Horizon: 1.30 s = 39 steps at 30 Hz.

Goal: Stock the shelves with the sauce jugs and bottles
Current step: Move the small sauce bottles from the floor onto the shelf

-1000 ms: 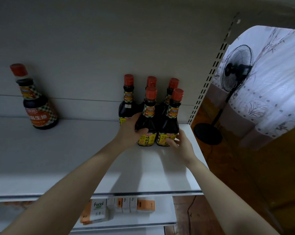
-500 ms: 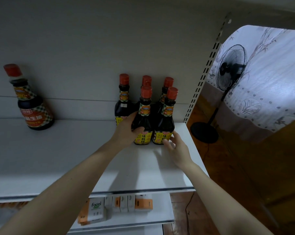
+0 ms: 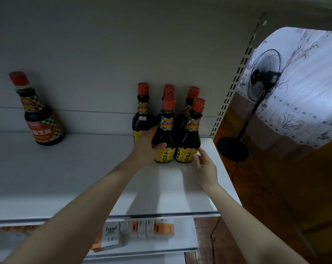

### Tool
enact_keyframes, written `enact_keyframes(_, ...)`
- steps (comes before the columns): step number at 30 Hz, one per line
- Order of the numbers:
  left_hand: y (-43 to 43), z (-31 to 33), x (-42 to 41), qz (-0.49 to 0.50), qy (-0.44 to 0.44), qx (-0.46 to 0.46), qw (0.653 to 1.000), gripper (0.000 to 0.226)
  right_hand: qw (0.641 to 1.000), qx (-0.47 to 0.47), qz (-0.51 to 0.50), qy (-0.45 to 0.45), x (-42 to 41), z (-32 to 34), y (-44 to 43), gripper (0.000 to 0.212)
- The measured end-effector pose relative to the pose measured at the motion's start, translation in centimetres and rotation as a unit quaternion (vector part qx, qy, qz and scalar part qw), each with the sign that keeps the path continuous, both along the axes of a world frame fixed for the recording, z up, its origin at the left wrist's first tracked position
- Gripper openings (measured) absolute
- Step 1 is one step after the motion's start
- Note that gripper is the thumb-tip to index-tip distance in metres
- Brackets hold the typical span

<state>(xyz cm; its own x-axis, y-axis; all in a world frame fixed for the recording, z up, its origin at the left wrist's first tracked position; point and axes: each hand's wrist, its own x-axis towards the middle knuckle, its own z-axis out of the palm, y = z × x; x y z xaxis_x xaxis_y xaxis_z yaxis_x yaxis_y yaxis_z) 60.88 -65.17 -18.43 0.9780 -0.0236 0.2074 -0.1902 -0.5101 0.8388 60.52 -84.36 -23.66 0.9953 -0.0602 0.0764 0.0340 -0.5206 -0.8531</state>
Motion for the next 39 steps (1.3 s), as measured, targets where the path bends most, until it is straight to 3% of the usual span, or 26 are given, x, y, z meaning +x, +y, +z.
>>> enact_keyframes(6,-0.2,-0.1,-0.1,0.0,-0.002,0.004,1.0,0.061,0.999,-0.014,0.028,0.034,-0.5,0.8,0.1,0.052)
enact_keyframes(8,-0.3,-0.2,-0.4,0.01,-0.007,0.02,1.0,0.062,0.992,-0.097,0.052,0.057,-1.2,0.9,-0.2,0.064)
enact_keyframes(11,-0.3,-0.3,-0.9,0.023,-0.022,0.038,0.999,0.062,0.947,-0.297,0.098,0.074,-2.6,0.0,-1.1,0.092)
enact_keyframes(14,0.0,-0.8,-1.6,0.022,-0.029,0.065,0.997,0.064,0.933,-0.334,0.121,0.065,-3.2,-0.7,-1.6,0.111)
enact_keyframes(20,1.9,-2.0,-5.2,0.032,0.069,0.196,0.978,0.071,0.932,-0.337,0.124,0.054,-3.7,0.2,-0.6,0.108)
enact_keyframes(23,4.7,-1.9,-7.8,0.047,0.123,0.248,0.96,0.077,0.93,-0.329,0.161,0.025,-4.7,1.0,2.2,0.081)
enact_keyframes(26,8.6,-1.1,-11.3,0.096,0.105,0.278,0.95,0.113,0.93,-0.315,0.192,-0.018,-5.8,1.3,6.6,0.067)
enact_keyframes(27,10.2,-1.1,-12.5,0.118,0.089,0.287,0.947,0.116,0.927,-0.31,0.208,-0.025,-6.2,1.4,8.4,0.069)
enact_keyframes(31,16.8,0.2,-18.5,0.199,0.108,0.296,0.928,0.089,0.901,-0.308,0.304,-0.035,-8.1,2.8,16.4,0.069)
enact_keyframes(39,33.9,0.3,-36.4,0.372,0.169,0.304,0.861,0.105,0.85,-0.289,0.43,-0.096,-17.2,4.5,36.9,0.071)
